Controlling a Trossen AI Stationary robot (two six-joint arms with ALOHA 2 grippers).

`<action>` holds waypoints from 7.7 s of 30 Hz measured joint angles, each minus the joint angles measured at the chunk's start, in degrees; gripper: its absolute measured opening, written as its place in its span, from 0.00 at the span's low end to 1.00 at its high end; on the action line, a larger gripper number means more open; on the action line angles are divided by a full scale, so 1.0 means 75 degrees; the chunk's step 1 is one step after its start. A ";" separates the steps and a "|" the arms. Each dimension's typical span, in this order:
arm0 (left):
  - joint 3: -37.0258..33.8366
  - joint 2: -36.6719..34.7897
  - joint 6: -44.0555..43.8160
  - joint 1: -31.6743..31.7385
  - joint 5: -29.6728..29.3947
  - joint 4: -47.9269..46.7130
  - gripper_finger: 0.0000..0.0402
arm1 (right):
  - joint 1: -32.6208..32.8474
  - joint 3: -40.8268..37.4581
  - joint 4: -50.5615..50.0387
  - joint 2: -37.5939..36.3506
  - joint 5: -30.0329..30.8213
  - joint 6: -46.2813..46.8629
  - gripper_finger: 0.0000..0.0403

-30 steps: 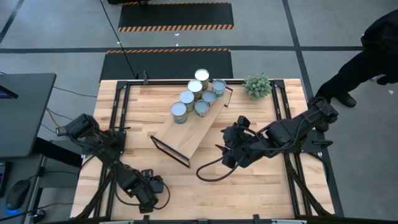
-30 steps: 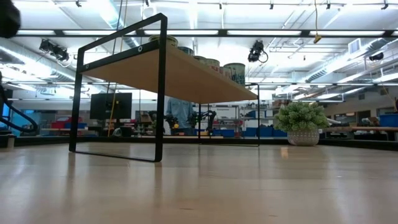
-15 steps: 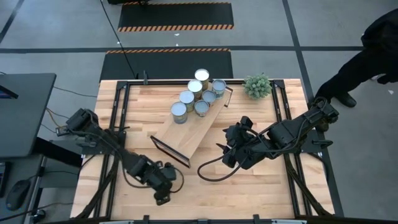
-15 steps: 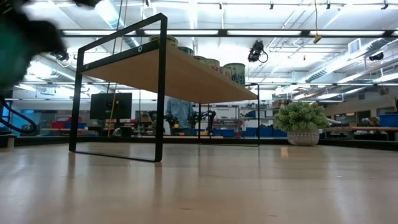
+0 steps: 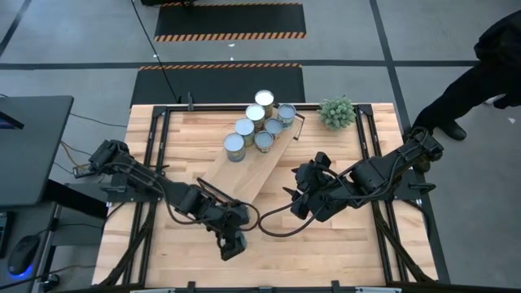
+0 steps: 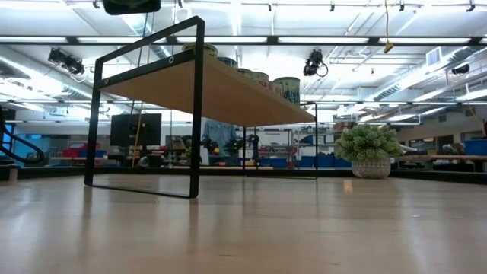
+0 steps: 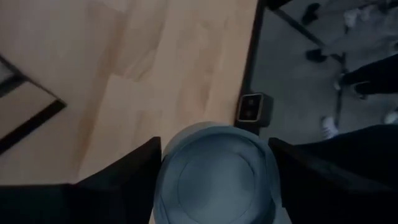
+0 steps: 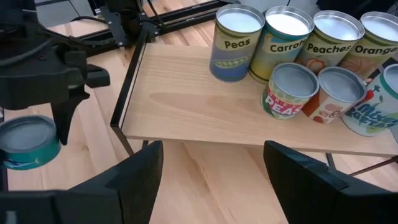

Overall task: Pick and place cans onto a shelf
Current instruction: Put the canned tuna on the shelf

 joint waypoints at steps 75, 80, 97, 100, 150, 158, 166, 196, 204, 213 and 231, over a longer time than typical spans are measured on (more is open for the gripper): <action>0.0960 0.0405 0.1250 0.2376 -0.3115 -0.1901 0.87 | -0.0146 0.0000 0.0489 -0.0015 0.0175 -0.0828 0.70; 0.1206 0.0363 0.1439 0.2315 -0.3557 -0.1900 0.87 | -0.0146 0.0000 0.0535 -0.0015 0.0176 -0.0828 0.70; 0.3218 0.0103 0.4059 0.1325 -0.4272 -0.3725 0.87 | -0.0146 -0.0389 0.0826 0.0000 0.0189 -0.0887 0.70; 0.3224 -0.0116 0.4242 0.1148 -0.4532 -0.4342 0.87 | -0.0191 -0.0791 0.1581 0.0003 0.0187 -0.1208 0.70; 0.3230 -0.1069 0.4832 0.1251 -0.5118 -0.5326 0.73 | -0.1837 -0.3934 0.8430 0.1136 -0.0703 -0.7412 0.70; 0.3228 -0.1069 0.4815 0.1230 -0.4980 -0.5386 0.73 | -0.2097 -0.3934 0.8116 0.0994 0.0003 -0.7822 0.70; 0.3230 -0.1069 0.4639 0.1227 -0.4491 -0.5879 0.73 | -0.1977 -0.3438 0.8274 0.0863 -0.0490 -0.7711 0.66; 0.3230 -0.1483 0.4356 0.1280 -0.4496 -0.6264 0.73 | -0.2183 -0.1806 0.7429 0.2232 -0.0829 -0.7575 0.62; 0.3230 -0.1928 0.3873 0.1280 -0.4491 -0.6204 0.73 | -0.2390 -0.1804 0.6435 0.2232 -0.0820 -0.7224 0.62; 0.3230 -0.2154 0.3594 0.1274 -0.4421 -0.6196 0.73 | -0.2580 -0.1804 0.6116 0.2213 -0.0547 -0.7219 0.62; 0.3004 -0.2537 0.4041 0.0854 -0.4322 -0.5552 0.73 | -0.2367 -0.1745 0.5907 0.1069 -0.0767 -0.6074 0.58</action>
